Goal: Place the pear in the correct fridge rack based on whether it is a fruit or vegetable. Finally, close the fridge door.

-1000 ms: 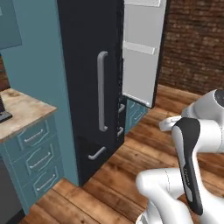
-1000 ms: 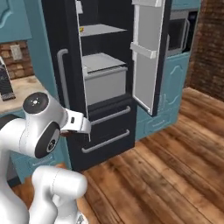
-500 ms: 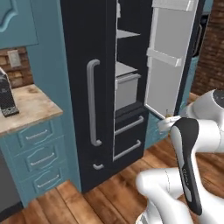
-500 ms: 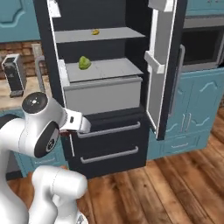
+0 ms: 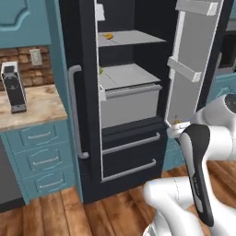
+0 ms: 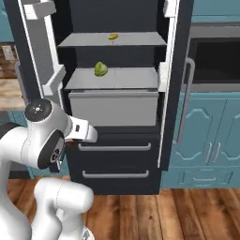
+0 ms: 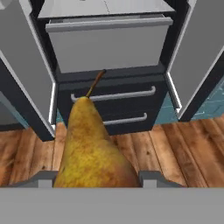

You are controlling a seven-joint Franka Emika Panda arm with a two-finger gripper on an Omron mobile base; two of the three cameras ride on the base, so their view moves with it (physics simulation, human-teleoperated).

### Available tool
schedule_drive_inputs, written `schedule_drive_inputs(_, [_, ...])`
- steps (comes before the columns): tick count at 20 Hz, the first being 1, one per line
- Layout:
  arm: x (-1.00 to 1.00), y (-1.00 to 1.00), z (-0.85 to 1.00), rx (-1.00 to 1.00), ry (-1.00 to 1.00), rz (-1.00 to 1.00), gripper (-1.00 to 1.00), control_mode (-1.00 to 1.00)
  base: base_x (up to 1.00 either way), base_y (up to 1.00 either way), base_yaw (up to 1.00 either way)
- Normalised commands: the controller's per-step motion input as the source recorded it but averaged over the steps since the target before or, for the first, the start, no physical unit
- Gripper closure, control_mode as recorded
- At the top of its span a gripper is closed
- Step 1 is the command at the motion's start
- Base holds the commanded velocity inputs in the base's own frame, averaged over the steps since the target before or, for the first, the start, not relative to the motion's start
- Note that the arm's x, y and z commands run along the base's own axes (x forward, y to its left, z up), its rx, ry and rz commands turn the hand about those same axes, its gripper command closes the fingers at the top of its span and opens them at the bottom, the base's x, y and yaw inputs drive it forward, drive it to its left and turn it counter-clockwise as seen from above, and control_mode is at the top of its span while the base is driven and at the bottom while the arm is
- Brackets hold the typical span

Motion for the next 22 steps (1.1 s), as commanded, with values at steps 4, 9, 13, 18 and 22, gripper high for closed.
schedule_drive_inputs(4, [0.00,0.00,0.00,0.00,0.00,0.00,1.00,1.00,0.47,-0.45,0.41])
schedule_drive_inputs(9, [0.00,0.00,0.00,0.00,0.00,0.00,1.00,1.00,0.61,-0.19,0.31])
schedule_drive_inputs(13, [0.00,0.00,0.00,0.00,0.00,0.00,1.00,1.00,0.61,-0.28,0.24])
schedule_drive_inputs(18, [0.00,0.00,0.00,0.00,0.00,0.00,1.00,1.00,0.51,-0.46,0.21])
schedule_drive_inputs(22, [0.00,0.00,0.00,0.00,0.00,0.00,1.00,1.00,0.47,-0.52,0.19])
